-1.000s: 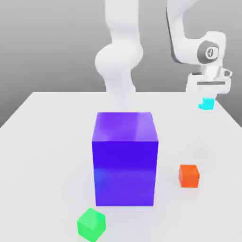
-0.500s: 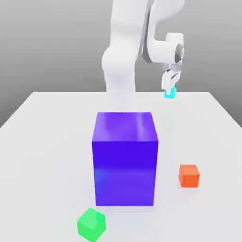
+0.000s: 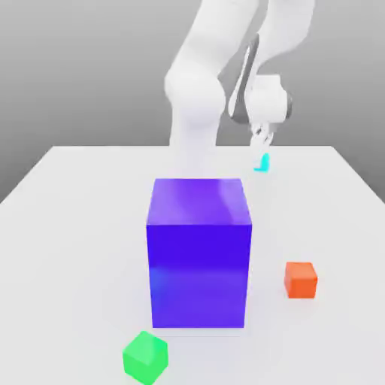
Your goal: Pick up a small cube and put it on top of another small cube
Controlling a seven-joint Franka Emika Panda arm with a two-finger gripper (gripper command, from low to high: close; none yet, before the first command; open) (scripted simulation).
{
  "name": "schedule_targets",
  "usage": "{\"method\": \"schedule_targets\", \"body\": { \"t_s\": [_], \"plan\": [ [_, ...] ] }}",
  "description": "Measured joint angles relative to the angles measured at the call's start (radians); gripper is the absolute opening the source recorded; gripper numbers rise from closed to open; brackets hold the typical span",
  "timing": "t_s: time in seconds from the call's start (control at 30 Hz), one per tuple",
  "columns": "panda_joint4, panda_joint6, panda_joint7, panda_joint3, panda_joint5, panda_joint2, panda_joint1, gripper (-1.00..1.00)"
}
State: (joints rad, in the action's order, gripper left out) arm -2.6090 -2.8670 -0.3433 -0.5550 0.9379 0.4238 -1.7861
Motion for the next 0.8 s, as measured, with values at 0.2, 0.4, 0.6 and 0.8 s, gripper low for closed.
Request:
{"method": "schedule_targets", "body": {
  "t_s": [0.2,0.4,0.6,0.8],
  "plan": [
    [-0.02,0.022,-0.072,-0.082,-0.088,-0.052,0.064,1.0],
    [-0.072,0.067,-0.252,-0.304,-0.328,-0.172,0.239,1.0],
    [-0.075,0.08,-0.407,-0.503,-0.641,-0.285,0.465,1.0],
    [-0.011,0.097,-0.533,-0.54,-0.998,-0.387,0.64,1.0]
  ]
}}
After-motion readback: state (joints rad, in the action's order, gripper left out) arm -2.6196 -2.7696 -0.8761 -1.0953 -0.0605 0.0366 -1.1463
